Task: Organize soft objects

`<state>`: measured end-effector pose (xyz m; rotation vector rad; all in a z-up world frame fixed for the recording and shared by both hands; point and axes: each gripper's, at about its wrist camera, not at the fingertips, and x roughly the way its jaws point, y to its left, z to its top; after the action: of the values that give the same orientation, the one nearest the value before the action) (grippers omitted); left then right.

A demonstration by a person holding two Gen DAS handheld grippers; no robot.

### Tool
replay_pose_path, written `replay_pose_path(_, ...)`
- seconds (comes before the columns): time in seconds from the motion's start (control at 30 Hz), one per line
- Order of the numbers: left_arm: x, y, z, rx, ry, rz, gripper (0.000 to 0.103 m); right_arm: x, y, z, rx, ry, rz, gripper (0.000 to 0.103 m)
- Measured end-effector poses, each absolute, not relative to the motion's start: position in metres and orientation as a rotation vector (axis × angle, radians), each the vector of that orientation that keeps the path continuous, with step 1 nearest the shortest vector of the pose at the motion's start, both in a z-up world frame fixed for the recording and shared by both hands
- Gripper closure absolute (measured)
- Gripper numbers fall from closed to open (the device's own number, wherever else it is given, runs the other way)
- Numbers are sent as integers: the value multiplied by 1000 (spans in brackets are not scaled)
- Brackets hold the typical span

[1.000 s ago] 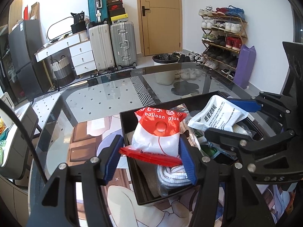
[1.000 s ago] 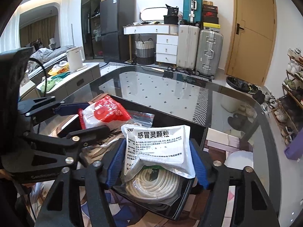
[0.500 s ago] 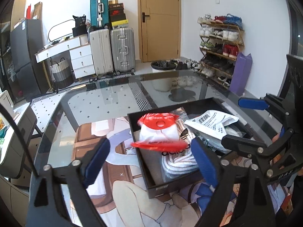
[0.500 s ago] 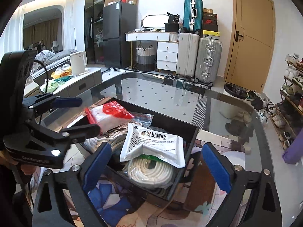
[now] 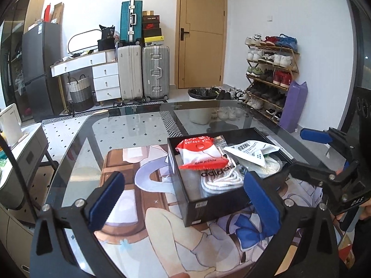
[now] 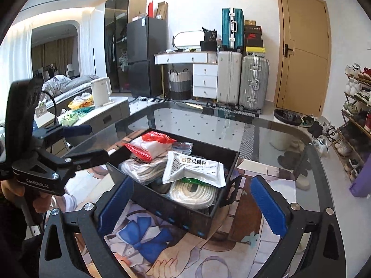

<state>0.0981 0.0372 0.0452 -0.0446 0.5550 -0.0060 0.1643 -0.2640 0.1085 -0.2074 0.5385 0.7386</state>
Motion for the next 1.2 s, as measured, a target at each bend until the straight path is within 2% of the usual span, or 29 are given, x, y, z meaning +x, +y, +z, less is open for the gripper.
replay_pose_path(0.4, 79, 34, 29, -44, 536, 29, 0, 132, -274, 106, -149, 495, 768, 1)
replay_pose_path(1.2, 75, 35, 23, -33, 508, 47, 0, 129, -275, 93, -133, 472, 777, 1)
